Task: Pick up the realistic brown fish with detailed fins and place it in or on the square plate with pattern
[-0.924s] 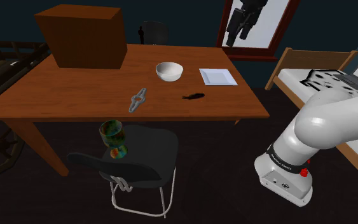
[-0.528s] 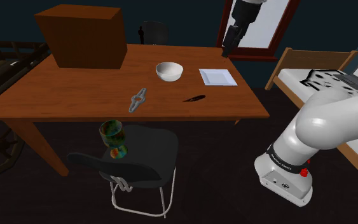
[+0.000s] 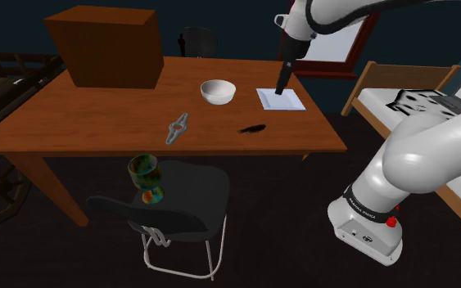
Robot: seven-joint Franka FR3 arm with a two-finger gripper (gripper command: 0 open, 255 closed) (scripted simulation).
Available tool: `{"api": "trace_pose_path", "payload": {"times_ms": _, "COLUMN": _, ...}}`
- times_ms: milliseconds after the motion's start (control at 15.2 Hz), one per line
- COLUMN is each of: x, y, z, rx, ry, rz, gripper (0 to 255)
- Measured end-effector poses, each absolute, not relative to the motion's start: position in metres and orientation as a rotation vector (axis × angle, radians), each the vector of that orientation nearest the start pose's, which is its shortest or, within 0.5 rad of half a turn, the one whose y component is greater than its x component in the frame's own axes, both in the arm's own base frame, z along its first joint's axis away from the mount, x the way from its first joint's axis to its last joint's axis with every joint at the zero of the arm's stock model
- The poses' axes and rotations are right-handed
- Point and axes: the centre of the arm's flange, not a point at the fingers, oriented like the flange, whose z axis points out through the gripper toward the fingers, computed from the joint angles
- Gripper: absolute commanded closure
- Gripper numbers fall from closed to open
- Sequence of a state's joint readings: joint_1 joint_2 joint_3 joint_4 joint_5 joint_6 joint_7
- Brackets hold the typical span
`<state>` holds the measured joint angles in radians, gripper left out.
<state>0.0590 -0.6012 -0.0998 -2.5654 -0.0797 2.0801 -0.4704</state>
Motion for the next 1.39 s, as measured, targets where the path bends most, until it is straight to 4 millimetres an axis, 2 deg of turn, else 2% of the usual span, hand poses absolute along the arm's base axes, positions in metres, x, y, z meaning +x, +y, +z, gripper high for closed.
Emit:
{"api": "trace_pose_path", "payload": {"times_ms": 594, "x": 0.433, "y": -0.037, "z": 0.368, "rx": -2.934, "ry": -1.244, "rz": -0.16, "gripper": 0}}
{"api": "trace_pose_path", "payload": {"times_ms": 858, "x": 0.461, "y": -0.037, "z": 0.328, "rx": -2.838, "ry": -1.453, "rz": -0.154, "gripper": 0}}
{"api": "trace_pose_path", "payload": {"times_ms": 1056, "x": 0.484, "y": -0.037, "z": 0.29, "rx": -2.759, "ry": -1.605, "rz": -0.149, "gripper": 0}}
{"api": "trace_pose_path", "payload": {"times_ms": 1386, "x": 0.494, "y": -0.037, "z": 0.259, "rx": -2.718, "ry": -1.676, "rz": -0.146, "gripper": 0}}
